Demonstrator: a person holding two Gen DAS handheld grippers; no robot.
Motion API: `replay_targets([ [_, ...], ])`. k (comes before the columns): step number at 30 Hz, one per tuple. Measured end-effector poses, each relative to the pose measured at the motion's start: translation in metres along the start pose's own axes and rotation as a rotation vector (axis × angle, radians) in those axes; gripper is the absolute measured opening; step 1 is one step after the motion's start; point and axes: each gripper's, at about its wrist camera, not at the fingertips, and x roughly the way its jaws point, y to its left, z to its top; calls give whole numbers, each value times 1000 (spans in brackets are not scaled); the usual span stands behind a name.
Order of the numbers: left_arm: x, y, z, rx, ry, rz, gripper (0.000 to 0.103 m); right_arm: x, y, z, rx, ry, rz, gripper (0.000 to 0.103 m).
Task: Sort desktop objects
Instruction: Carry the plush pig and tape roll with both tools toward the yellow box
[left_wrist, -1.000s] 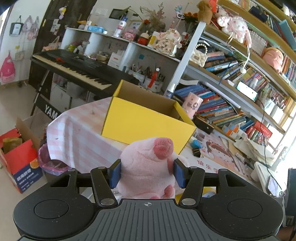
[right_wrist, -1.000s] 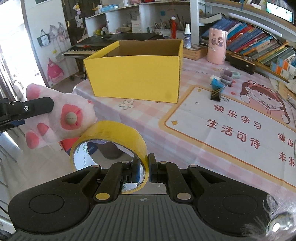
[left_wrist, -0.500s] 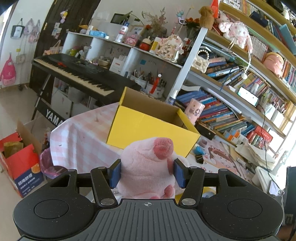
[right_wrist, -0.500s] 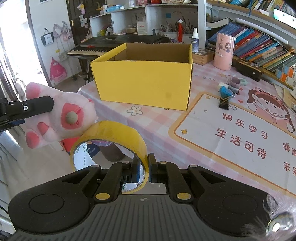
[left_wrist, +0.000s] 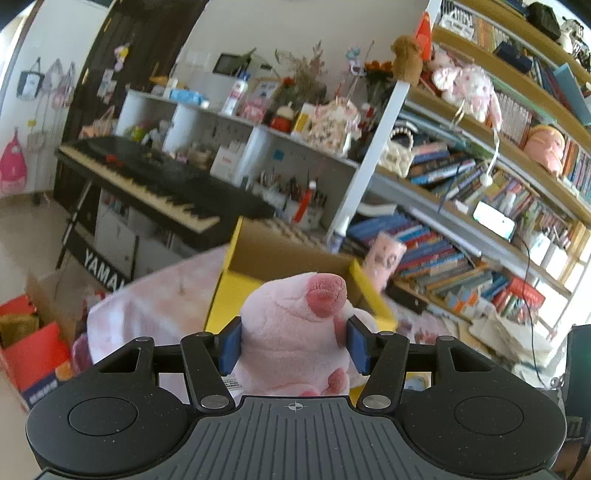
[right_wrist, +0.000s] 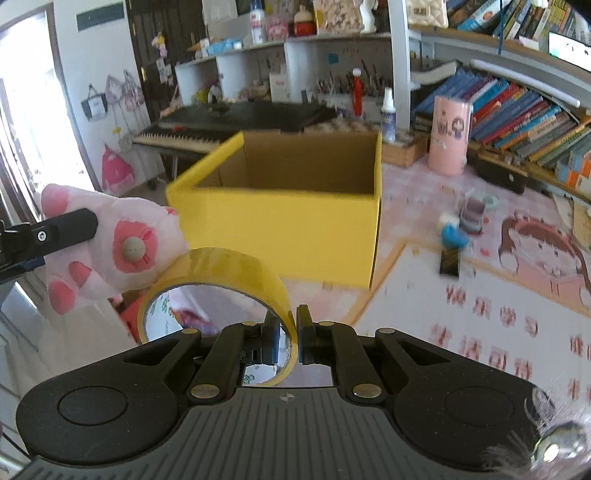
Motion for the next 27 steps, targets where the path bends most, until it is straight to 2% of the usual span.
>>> replay_targets([
  [6, 29, -10, 28, 7, -58, 3, 56, 14, -20, 46, -1, -69, 11, 9],
  [12, 67, -19, 45, 23, -84, 17, 56, 42, -46, 88, -32, -105, 9, 9],
  [20, 116, -28, 50, 48, -65, 84, 57, 87, -73, 131, -101, -100, 16, 8],
  [27, 150, -30, 43, 74, -3, 145, 57, 129, -82, 145, -218, -47, 12, 8],
])
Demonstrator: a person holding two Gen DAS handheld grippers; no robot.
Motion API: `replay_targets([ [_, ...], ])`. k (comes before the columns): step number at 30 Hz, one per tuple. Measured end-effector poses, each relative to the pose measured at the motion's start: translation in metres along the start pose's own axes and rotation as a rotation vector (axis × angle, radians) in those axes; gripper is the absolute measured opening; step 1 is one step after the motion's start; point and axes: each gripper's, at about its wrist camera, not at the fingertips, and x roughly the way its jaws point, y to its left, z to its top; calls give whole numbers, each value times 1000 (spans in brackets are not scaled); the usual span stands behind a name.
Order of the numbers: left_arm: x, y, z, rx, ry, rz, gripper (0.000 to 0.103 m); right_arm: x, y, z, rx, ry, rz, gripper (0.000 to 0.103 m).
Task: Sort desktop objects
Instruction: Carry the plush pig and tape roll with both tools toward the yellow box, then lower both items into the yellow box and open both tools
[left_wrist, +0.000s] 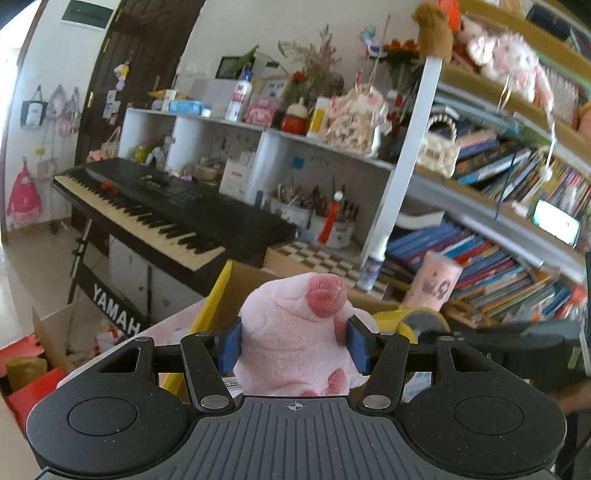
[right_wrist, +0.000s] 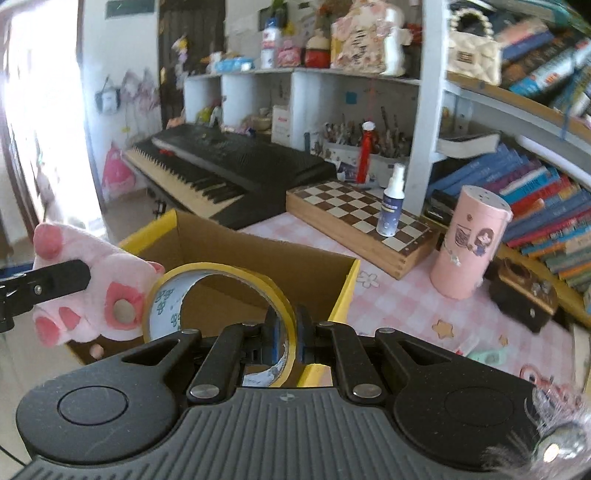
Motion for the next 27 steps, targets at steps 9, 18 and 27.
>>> replay_targets([
  [9, 31, -9, -10, 87, 89, 63, 57, 49, -2, 0, -175, 107, 32, 8],
  [18, 56, -21, -17, 160, 187, 125, 57, 83, 7, 7, -395, 167, 72, 9],
  [27, 66, -27, -24, 182, 244, 137, 63, 108, 14, 5, -552, 217, 91, 11],
])
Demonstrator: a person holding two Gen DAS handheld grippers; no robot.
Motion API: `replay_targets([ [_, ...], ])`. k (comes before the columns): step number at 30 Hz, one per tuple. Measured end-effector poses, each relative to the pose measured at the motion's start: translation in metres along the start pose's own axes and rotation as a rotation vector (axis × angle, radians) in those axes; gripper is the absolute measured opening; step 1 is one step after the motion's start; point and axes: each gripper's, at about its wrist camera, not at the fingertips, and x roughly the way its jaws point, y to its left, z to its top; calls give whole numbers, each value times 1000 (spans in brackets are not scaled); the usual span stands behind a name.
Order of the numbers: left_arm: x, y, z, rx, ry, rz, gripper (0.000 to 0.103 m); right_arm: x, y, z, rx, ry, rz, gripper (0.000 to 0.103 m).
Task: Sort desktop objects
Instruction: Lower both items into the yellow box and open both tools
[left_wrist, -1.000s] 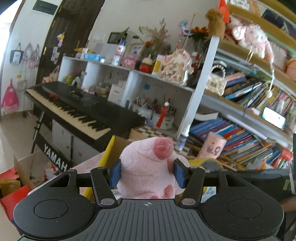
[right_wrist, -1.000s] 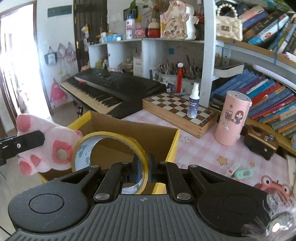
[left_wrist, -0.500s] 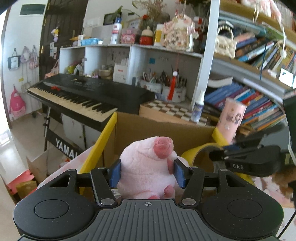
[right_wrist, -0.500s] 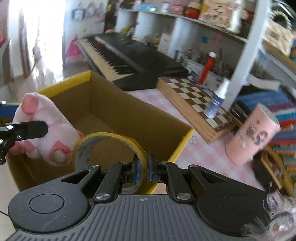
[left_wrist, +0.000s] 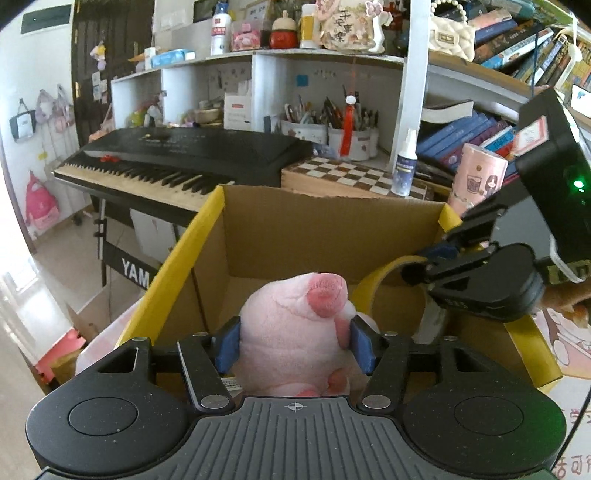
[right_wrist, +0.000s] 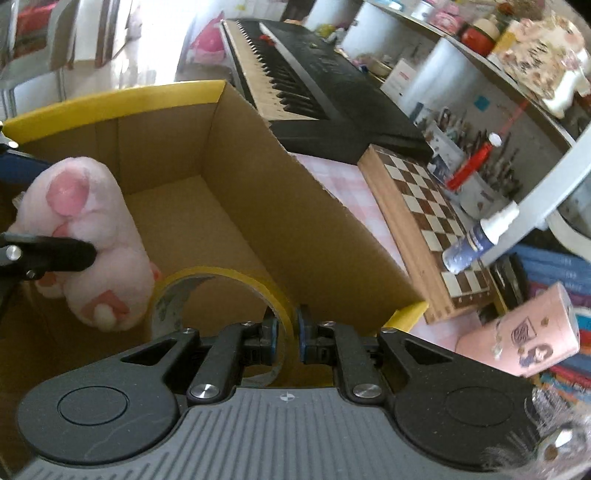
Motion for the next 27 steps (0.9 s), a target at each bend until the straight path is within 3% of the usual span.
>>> replay_targets([
  [5, 0, -11, 1, 52, -10, 10, 68, 5, -3, 3, -8, -4, 14, 13],
  [8, -4, -14, 2, 66, -42, 3, 70, 2, -6, 2, 2, -21, 18, 27],
  [12, -16, -16, 7, 64, -105, -1, 80, -8, -14, 3, 48, -52, 21, 32],
  [17, -31, -15, 13, 56, -167, 2, 85, -33, -26, 0, 167, -117, 22, 37],
  [27, -61, 4, 14, -13, -243, 20, 91, -107, -28, -27, 456, -294, -62, 46],
])
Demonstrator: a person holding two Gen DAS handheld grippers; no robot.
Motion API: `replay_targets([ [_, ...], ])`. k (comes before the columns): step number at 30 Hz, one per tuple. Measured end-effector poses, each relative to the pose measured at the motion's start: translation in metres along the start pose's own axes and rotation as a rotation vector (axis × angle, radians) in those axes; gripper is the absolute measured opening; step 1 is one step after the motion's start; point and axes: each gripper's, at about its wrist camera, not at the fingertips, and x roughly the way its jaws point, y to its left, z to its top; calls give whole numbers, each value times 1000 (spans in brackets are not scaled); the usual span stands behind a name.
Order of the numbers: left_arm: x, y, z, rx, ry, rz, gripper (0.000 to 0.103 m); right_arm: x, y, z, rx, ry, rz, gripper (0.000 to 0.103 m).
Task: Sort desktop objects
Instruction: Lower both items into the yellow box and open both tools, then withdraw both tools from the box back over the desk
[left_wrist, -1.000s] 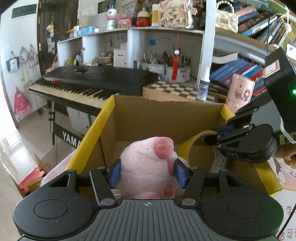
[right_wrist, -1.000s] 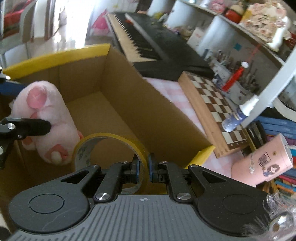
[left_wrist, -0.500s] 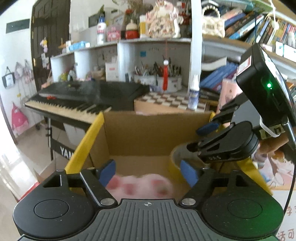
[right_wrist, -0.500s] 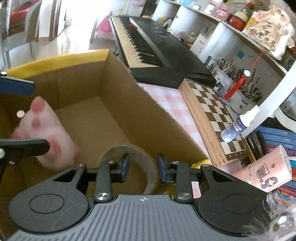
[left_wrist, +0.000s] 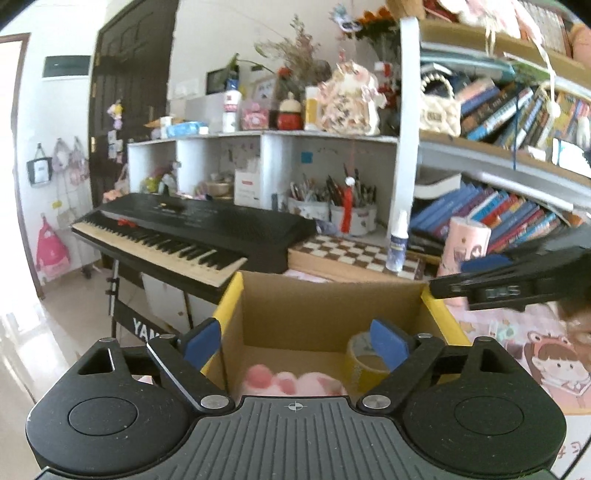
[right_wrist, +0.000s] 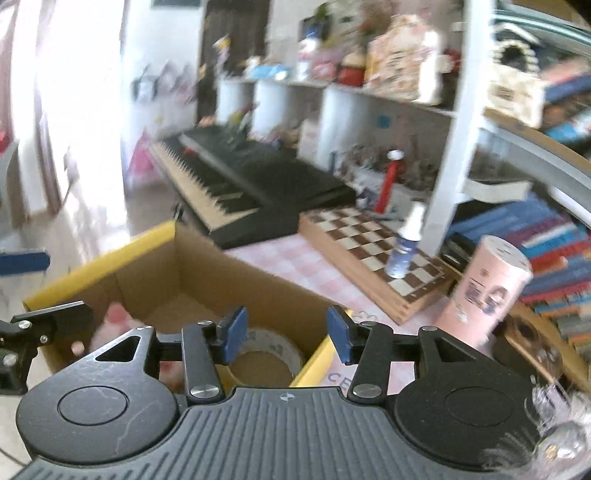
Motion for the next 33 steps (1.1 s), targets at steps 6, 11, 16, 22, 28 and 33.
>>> replay_targets([
  [6, -19, 12, -1, -43, -22, 12, 95, -44, -4, -15, 175, -83, -105, 53],
  [11, -34, 18, -6, -72, -51, 32, 97, -74, 0, -36, 285, -111, -179, 56],
  [16, -47, 23, -18, -63, -41, 25, 98, -90, 15, -58, 331, -104, -237, 60],
  [22, -67, 28, -37, -66, -9, 12, 98, -110, 41, -87, 356, -79, -277, 60],
  [28, -87, 28, -53, -44, 21, 5, 98, -127, 70, -117, 368, -33, -280, 62],
  [33, -102, 28, -68, -22, 39, 13, 98, -138, 95, -137, 361, 3, -266, 65],
])
